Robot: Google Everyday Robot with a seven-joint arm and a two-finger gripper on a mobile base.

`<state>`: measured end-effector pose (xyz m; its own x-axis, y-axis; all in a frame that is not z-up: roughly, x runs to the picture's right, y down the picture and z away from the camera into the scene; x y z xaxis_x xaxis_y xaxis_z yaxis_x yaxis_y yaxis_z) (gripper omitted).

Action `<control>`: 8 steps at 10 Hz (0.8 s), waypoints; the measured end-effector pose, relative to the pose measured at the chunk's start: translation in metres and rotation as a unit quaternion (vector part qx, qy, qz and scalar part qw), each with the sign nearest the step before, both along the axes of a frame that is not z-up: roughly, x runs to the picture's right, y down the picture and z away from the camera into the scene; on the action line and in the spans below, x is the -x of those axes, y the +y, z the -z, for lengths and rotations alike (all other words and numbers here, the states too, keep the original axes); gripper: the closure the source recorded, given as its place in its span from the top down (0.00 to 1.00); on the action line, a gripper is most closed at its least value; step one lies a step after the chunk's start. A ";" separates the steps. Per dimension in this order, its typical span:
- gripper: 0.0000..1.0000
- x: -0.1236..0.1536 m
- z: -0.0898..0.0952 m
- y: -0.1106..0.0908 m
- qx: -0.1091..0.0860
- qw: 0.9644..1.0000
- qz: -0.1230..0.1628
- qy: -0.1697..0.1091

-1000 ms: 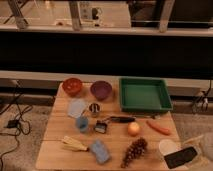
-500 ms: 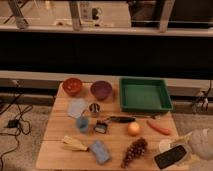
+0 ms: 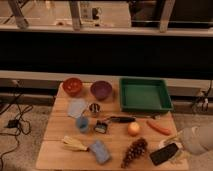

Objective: Place eraser in paper cup

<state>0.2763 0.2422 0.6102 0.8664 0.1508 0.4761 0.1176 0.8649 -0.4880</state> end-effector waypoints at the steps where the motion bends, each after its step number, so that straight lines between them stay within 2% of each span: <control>1: 0.02 0.003 -0.005 -0.003 -0.002 1.000 0.003 -0.001; 5: 0.02 0.007 -0.017 -0.035 -0.028 1.000 0.007 0.006; 8: 0.02 -0.008 -0.020 -0.049 -0.042 0.999 0.000 0.018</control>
<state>0.2843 0.1927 0.6299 0.8831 0.1116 0.4557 0.1016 0.9027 -0.4180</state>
